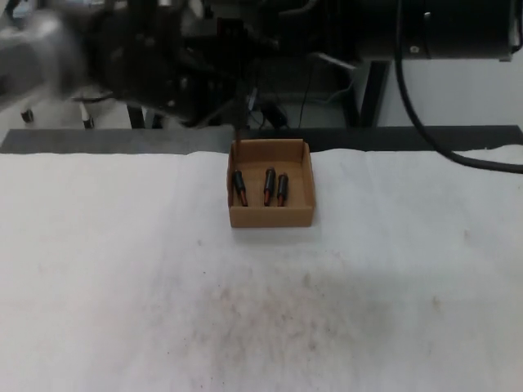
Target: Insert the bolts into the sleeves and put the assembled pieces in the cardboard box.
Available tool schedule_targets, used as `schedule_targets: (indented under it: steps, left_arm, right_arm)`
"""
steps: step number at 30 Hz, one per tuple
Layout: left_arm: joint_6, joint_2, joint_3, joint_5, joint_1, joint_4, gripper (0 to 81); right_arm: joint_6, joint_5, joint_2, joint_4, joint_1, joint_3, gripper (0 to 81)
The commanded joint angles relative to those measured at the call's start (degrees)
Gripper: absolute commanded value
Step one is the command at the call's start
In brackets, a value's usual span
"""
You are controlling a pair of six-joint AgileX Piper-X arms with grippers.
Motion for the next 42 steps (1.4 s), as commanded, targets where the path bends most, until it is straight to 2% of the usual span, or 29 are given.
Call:
schedule_targets:
  steps: [1, 4, 10, 15, 21, 24, 29, 31, 33, 35, 37, 40, 42]
  left_arm:
    - [-1.73, 11.21, -14.54, 1.15, -0.77, 10.67, 0.2]
    - [-1.73, 18.61, -24.85, -1.48, -1.81, 15.65, 0.2]
    - [-1.30, 28.64, -36.66, -4.81, -4.02, 18.93, 0.2]
    - [-1.30, 32.17, -39.23, -7.74, -5.15, 18.76, 0.2]
    - [-1.10, 33.83, -39.23, -7.95, -5.17, 17.89, 0.7]
    - [2.54, 33.81, -39.23, -7.77, -5.01, 16.98, 10.8]
    - [2.68, 33.64, -39.55, -7.46, -5.02, 16.61, 48.3]
    - [1.44, 33.29, -39.55, -7.99, -5.02, 16.61, 54.7]
    - [1.14, 32.79, -39.55, -8.19, -4.86, 16.61, 52.3]
    - [1.21, 32.25, -39.55, -8.18, -4.58, 16.61, 45.7]
    - [1.21, 31.29, -39.55, -9.06, -4.11, 17.37, 31.8]
    - [1.91, 29.15, -39.55, -11.69, -3.12, 20.26, 0.1]
    - [4.06, 27.34, -39.55, -14.09, -2.11, 22.14, 0.4]
  right_arm:
    - [0.86, 0.51, -1.53, 2.09, -1.75, -0.33, 0.6]
    - [1.17, 0.51, -2.25, 4.24, -4.18, -0.33, 0.6]
    - [1.17, 0.51, -3.80, 8.04, -9.01, -0.33, 0.6]
    - [1.17, 0.33, -4.93, 8.87, -11.79, -0.33, 0.6]
    - [1.17, 0.13, -5.24, 10.76, -12.37, -0.33, 0.6]
    - [1.17, 0.13, -5.24, 13.63, -12.47, -0.33, 0.1]
    - [1.03, 0.13, -5.24, 15.45, -12.67, -0.33, 0.1]
    - [1.03, 0.13, -5.24, 15.13, -12.62, -0.33, 2.4]
    - [1.03, 0.13, -5.24, 15.14, -12.70, -0.33, 6.9]
    - [1.03, 0.13, -5.24, 15.14, -12.70, -0.33, 11.2]
    - [1.03, 0.55, -5.24, 15.14, -12.70, -0.33, 13.8]
    - [1.03, 0.55, -5.24, 15.54, -13.44, -0.33, 11.7]
    - [1.03, 0.55, -5.43, 16.47, -14.38, -0.33, 5.5]
